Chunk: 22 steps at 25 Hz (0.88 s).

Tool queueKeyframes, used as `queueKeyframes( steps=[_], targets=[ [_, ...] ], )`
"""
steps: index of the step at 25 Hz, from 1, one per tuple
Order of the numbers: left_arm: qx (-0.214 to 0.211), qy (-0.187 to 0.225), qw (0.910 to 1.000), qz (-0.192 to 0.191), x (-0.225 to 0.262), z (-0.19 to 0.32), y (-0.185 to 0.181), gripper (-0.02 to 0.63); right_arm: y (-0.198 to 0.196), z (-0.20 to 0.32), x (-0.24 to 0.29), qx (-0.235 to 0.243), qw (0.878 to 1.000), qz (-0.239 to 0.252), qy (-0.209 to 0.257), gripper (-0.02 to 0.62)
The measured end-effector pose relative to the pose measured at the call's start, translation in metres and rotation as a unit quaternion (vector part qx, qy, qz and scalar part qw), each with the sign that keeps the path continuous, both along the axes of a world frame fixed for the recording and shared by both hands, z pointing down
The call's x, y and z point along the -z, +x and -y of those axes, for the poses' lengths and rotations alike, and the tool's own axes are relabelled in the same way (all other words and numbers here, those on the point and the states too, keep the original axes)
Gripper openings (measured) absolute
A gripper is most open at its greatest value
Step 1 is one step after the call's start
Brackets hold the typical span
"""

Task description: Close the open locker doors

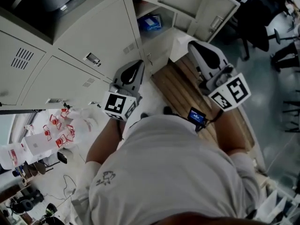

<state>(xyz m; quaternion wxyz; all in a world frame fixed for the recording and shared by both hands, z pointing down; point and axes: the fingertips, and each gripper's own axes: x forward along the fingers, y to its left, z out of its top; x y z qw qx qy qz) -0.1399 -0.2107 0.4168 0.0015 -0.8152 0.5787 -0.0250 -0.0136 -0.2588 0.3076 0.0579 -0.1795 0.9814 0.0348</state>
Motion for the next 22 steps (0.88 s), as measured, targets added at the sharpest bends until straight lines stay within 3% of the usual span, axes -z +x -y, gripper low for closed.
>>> queueKeyframes(
  steps=[12, 22],
  targets=[
    [0.064, 0.083, 0.9930, 0.055, 0.100, 0.035, 0.027, -0.005, 0.035, 0.031, 0.076, 0.073, 0.996, 0.046, 0.037, -0.002],
    [0.092, 0.127, 0.9832, 0.094, 0.154, 0.041, 0.033, -0.005, 0.028, 0.041, 0.137, 0.144, 0.986, 0.069, 0.051, 0.097]
  ],
)
